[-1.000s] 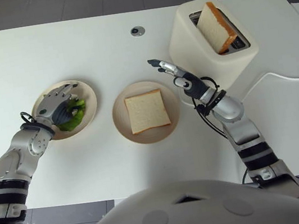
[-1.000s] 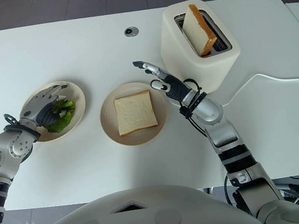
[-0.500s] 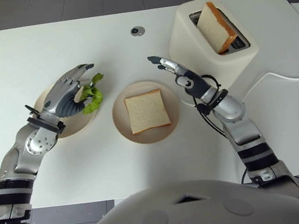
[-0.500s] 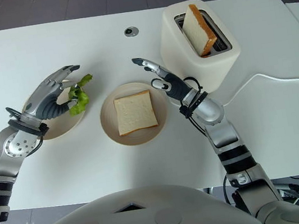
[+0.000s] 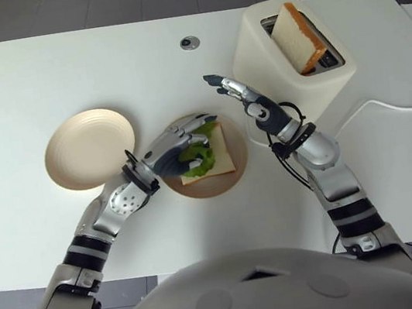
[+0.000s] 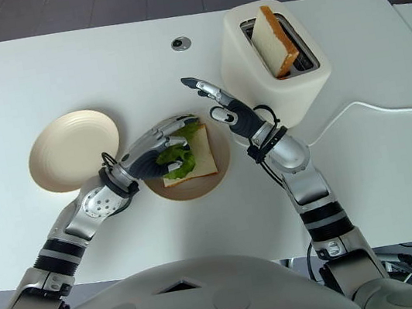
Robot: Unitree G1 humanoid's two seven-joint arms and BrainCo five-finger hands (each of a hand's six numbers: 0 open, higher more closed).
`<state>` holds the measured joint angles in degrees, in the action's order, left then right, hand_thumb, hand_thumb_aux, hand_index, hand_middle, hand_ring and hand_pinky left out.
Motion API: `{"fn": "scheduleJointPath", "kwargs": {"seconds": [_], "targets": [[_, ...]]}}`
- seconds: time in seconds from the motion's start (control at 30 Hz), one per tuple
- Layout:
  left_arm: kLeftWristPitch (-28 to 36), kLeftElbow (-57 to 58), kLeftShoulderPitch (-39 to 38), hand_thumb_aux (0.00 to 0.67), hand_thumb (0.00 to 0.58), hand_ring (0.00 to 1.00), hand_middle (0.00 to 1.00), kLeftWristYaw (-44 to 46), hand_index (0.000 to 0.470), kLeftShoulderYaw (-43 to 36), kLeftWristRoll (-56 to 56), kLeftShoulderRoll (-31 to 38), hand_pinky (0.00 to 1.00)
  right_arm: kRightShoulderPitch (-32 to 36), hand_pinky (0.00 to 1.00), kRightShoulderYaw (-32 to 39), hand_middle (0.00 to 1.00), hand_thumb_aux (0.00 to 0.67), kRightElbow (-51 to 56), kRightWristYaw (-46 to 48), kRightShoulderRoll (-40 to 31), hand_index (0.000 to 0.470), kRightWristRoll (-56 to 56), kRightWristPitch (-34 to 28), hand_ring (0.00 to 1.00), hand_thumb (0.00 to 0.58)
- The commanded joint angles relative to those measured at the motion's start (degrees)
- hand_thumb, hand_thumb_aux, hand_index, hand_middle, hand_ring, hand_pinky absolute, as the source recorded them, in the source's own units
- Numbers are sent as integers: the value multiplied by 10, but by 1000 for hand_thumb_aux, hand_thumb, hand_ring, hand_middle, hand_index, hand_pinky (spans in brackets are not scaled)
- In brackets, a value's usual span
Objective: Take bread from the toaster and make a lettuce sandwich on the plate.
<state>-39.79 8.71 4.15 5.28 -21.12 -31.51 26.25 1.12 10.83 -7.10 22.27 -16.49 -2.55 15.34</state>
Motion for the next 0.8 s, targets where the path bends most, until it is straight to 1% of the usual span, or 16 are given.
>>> {"fn": "scheduleJointPath", "kwargs": {"seconds": [0.03, 0.07, 0.1, 0.13, 0.23, 0.4, 0.5, 0.57, 0.63, 0.7, 0.8], "targets": [[0, 17, 4, 670, 580, 0, 0, 7, 470, -19, -22, -5, 0, -5, 0, 1, 0, 0, -10, 3, -1, 0, -1, -8, 0, 0], [-1, 20, 4, 520, 551, 0, 0, 7, 365, -21, -24, -6, 0, -5, 0, 1, 0, 0, -12, 3, -1, 0, -1, -8, 0, 0], [0, 21, 3, 334, 434, 0, 0, 5, 234, -22, -27, -7, 0, -5, 0, 0, 0, 0, -14, 3, -2, 0, -1, -9, 0, 0], [2, 22, 4, 0, 0, 0, 0, 1, 0, -21, -30, -9, 0, -6, 0, 0, 0, 0, -17, 3, -2, 0, 0, -10, 0, 0], [1, 15, 6, 0, 0, 0, 0, -1, 0, -13, -11, -15, 0, -7, 0, -3, 0, 0, -32, 3, -3, 0, 4, -13, 0, 0], [-9, -28, 0, 0, 0, 0, 0, 12, 0, 17, 103, -35, 0, 2, 0, -14, 0, 0, -77, -10, 8, 0, 14, -11, 0, 0], [-4, -27, 7, 0, 0, 0, 0, -1, 0, 39, 108, -42, 0, 2, 0, -35, 0, 0, -136, -35, 10, 0, -4, -13, 0, 0], [-2, -27, 10, 0, 0, 0, 0, -8, 0, 56, 114, -48, 0, 14, 0, -70, 0, 0, -188, -61, 8, 0, -22, -10, 0, 0], [-2, -27, 10, 0, 0, 0, 0, -10, 0, 63, 113, -51, 0, 38, 0, -119, 0, 0, -205, -95, -2, 0, -54, 4, 0, 0], [-6, -26, 11, 0, 0, 0, 0, -15, 0, 69, 104, -53, 0, 58, 0, -160, 0, 0, -209, -122, -18, 0, -92, 6, 0, 0], [-12, -28, 12, 0, 0, 0, 0, -17, 0, 75, 103, -55, 0, 88, 0, -204, 0, 0, -180, -149, -62, 0, -169, -8, 0, 0]]}}
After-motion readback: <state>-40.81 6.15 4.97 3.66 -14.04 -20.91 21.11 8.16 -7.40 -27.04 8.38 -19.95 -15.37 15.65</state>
